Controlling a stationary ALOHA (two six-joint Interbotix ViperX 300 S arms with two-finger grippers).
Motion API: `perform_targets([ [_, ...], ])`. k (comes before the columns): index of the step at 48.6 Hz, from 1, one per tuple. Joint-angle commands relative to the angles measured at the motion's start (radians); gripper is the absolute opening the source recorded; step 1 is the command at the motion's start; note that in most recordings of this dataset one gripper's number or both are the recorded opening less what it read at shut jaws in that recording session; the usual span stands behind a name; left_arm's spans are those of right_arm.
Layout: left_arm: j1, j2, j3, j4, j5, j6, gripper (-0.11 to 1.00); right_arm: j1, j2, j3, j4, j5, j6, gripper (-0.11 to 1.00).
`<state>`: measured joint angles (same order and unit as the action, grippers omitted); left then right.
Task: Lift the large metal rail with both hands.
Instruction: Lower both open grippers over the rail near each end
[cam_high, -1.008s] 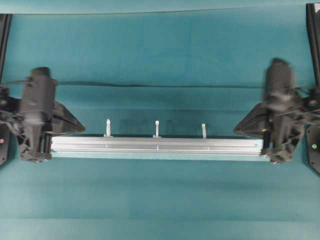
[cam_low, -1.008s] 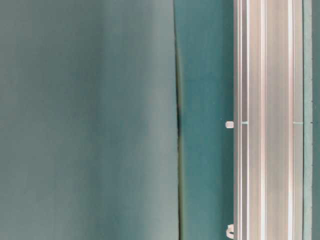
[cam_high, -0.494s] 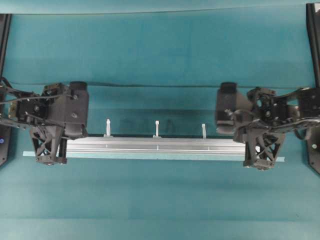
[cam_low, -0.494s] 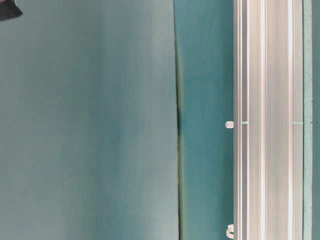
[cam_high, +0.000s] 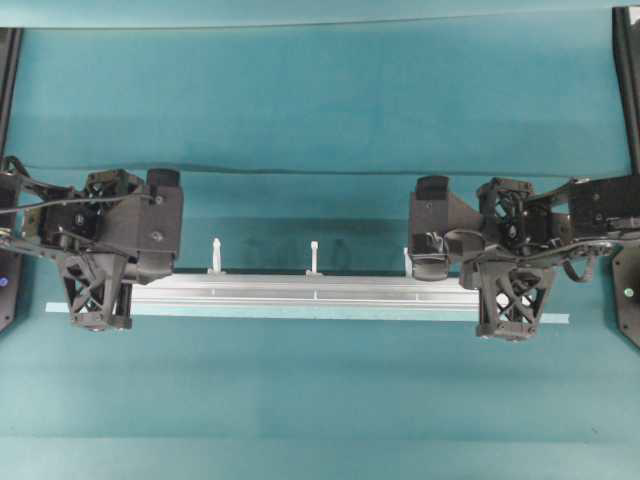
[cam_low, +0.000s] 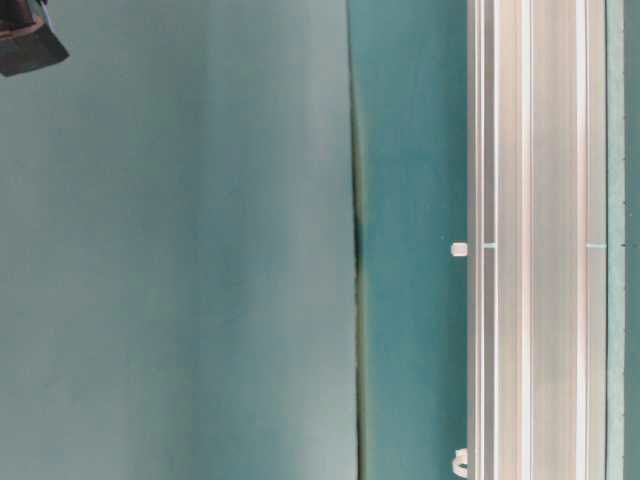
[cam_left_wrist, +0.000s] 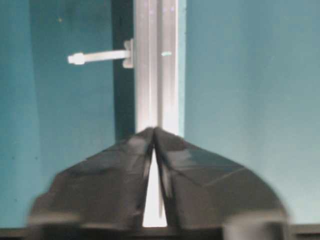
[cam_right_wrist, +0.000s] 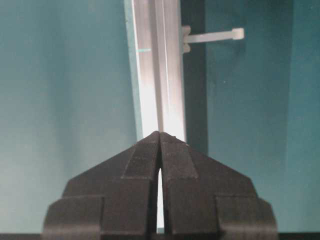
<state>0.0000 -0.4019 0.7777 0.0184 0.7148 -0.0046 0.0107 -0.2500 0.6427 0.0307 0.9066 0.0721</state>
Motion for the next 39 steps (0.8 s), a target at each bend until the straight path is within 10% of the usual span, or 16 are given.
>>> perform_targets([
  [1, 0.002, -0.003, -0.015, 0.003, 0.003, -0.011, 0.29, -0.002, 0.012, 0.0, 0.005, -0.012, -0.005, 0.14],
  [11, 0.002, 0.014, -0.008, 0.003, -0.002, -0.011, 0.88, 0.002, 0.035, 0.009, 0.008, -0.06, 0.005, 0.69],
  [17, 0.002, 0.032, -0.006, 0.003, -0.008, -0.009, 0.94, 0.011, 0.057, 0.021, -0.005, -0.114, -0.002, 0.94],
  [39, 0.002, 0.14, 0.005, 0.003, -0.115, -0.009, 0.94, 0.012, 0.109, 0.058, -0.005, -0.193, 0.0, 0.97],
])
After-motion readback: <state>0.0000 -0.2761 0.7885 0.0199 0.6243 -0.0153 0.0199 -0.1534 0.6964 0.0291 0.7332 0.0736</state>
